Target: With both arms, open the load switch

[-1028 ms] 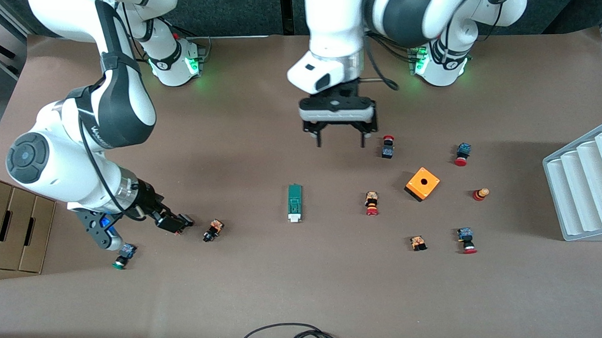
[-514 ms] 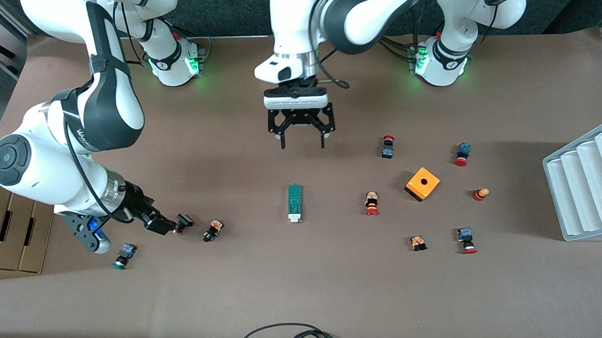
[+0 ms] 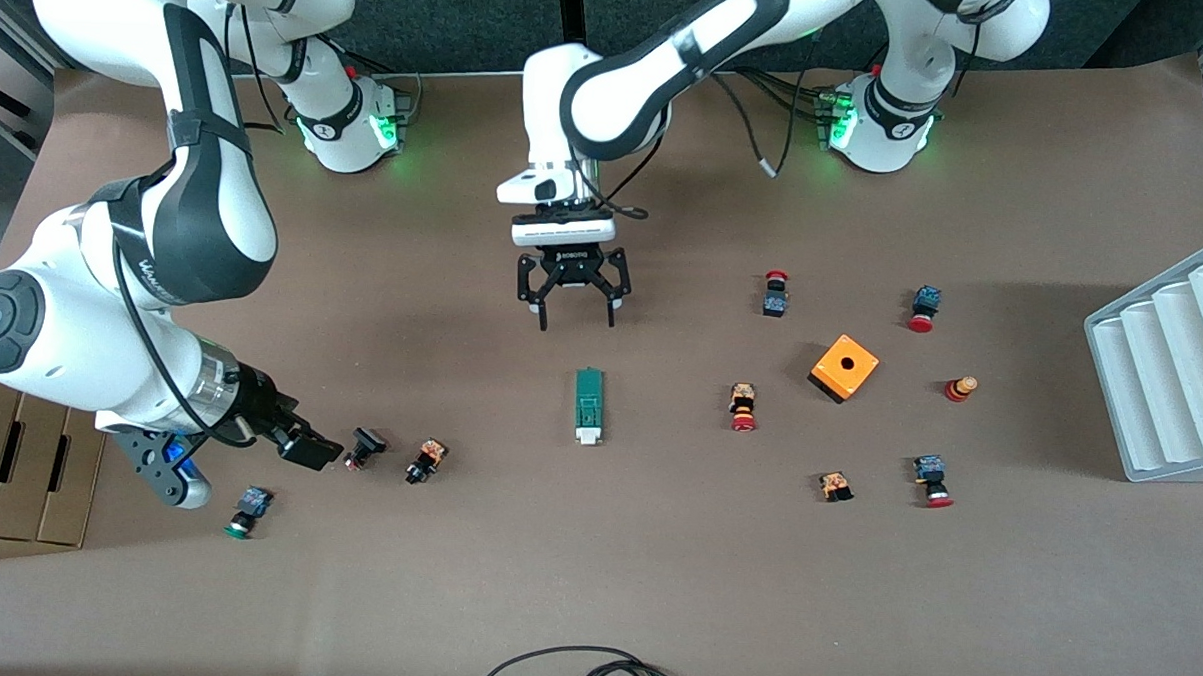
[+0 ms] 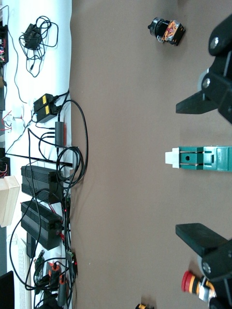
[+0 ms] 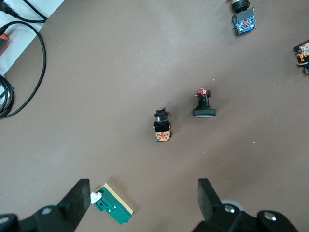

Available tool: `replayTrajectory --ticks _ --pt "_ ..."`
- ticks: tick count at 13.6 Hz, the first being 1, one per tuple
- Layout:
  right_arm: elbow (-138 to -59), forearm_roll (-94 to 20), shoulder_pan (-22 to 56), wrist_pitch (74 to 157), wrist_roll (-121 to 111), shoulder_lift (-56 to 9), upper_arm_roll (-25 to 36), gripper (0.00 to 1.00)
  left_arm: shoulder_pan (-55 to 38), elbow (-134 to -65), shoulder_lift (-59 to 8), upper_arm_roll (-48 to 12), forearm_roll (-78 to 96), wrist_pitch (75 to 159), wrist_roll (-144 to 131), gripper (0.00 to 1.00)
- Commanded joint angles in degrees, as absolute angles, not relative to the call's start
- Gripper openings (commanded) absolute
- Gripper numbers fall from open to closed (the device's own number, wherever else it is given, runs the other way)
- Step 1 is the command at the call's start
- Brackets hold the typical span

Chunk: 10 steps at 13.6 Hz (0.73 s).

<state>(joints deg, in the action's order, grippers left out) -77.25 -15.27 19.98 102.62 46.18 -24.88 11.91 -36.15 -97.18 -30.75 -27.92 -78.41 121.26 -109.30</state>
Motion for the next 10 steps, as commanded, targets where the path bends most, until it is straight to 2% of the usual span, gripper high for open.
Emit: replayTrajectory --ticks 1,4,10 --pt "-76.4 -17.2 19.8 101.3 45.4 -24.7 12.0 0.99 -37.1 -97.2 -34.4 -27.6 -86.1 121.6 -118.3 1.0" --pt "-76.4 -17.2 20.1 101.3 45.6 -24.1 11.8 0.99 -37.9 -97.2 -40.3 -27.6 -98.0 120.0 -128.7 1.0" --pt "-76.4 -17.2 20.7 100.3 46.2 -23.6 11.6 0.99 -39.0 -97.0 -47.4 -27.5 -110.0 112.1 -138.9 1.0"
